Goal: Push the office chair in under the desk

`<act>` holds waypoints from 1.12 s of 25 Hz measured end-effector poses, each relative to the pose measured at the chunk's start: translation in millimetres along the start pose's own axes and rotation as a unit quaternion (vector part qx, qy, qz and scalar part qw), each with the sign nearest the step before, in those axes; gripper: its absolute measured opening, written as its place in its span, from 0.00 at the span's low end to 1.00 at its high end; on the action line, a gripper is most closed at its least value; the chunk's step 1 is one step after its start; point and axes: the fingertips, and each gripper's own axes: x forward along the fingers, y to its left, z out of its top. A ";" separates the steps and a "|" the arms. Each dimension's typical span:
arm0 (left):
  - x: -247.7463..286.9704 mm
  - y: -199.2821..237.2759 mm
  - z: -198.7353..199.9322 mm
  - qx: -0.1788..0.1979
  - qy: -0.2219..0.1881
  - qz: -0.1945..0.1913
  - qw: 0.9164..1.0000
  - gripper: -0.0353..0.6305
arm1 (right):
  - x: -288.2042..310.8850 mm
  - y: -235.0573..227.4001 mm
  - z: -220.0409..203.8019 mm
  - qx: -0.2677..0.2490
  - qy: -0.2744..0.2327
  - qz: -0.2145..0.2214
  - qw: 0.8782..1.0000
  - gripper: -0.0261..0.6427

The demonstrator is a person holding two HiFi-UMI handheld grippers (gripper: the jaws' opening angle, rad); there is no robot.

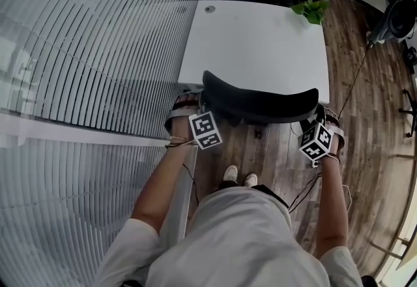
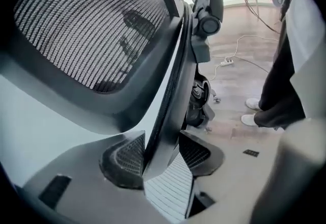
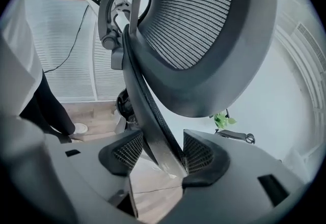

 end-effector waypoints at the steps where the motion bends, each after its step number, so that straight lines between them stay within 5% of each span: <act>1: -3.9 0.8 0.7 -0.008 -0.004 -0.002 1.000 0.35 | -2.8 -0.6 1.6 0.005 -0.003 -0.005 1.000 0.40; 7: -40.0 0.2 16.0 -0.094 -0.055 0.009 0.994 0.35 | -32.7 -5.3 16.9 0.057 -0.055 -0.030 0.996 0.39; 12: -77.8 -14.4 43.2 -0.202 -0.142 -0.016 0.969 0.35 | -67.2 -4.3 43.8 0.193 -0.151 -0.010 0.970 0.34; 15: -103.5 -17.7 64.5 -0.275 -0.206 -0.044 0.938 0.32 | -86.9 1.1 59.7 0.233 -0.193 -0.004 0.953 0.27; 20: -151.4 -7.2 100.2 -0.372 -0.321 -0.083 0.867 0.22 | -119.5 11.9 87.1 0.280 -0.252 0.010 0.926 0.22; 28: -223.0 16.5 136.3 -0.409 -0.420 -0.088 0.806 0.13 | -180.6 8.8 124.8 0.324 -0.335 0.016 0.885 0.13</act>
